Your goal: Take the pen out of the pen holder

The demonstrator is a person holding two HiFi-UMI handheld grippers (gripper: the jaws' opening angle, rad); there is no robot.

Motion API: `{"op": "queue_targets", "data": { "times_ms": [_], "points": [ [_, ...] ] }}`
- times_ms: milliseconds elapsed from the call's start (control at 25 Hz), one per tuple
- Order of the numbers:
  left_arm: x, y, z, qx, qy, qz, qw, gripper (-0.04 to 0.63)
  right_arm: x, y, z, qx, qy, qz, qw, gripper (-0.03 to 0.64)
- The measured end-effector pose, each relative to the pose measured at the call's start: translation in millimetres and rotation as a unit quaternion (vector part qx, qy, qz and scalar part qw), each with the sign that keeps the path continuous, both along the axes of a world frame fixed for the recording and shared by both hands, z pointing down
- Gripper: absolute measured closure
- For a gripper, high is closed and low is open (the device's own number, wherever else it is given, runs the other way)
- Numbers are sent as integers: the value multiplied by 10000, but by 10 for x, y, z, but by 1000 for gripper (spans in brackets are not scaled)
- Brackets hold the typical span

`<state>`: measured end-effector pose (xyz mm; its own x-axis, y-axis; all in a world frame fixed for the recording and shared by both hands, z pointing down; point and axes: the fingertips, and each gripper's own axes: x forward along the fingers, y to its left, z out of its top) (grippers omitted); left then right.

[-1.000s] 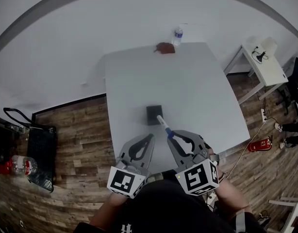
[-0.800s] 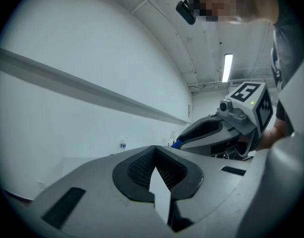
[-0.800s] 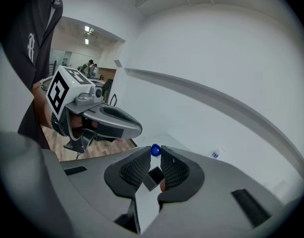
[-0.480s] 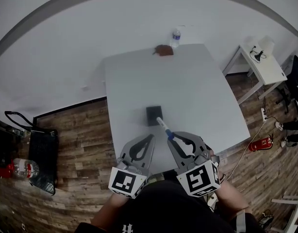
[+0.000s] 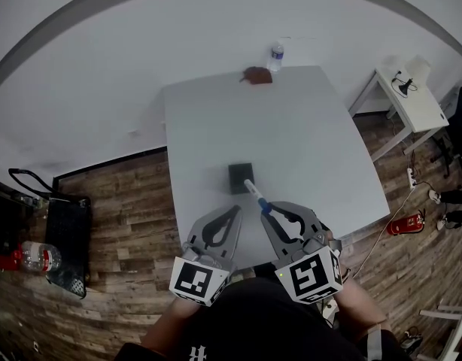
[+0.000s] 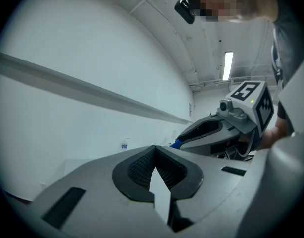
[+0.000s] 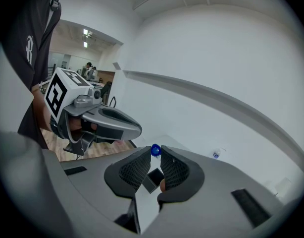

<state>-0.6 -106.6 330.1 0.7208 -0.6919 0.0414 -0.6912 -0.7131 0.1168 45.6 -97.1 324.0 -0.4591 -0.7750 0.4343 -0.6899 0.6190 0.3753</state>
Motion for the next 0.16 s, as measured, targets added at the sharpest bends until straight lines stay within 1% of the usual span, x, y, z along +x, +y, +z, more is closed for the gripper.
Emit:
{"op": "queue_targets", "data": {
  "times_ms": [160],
  "points": [
    [4,-9,27,-24,-19,-14,10000,588,13,-18,39,-31,-8,-7,10000,549]
  ]
}}
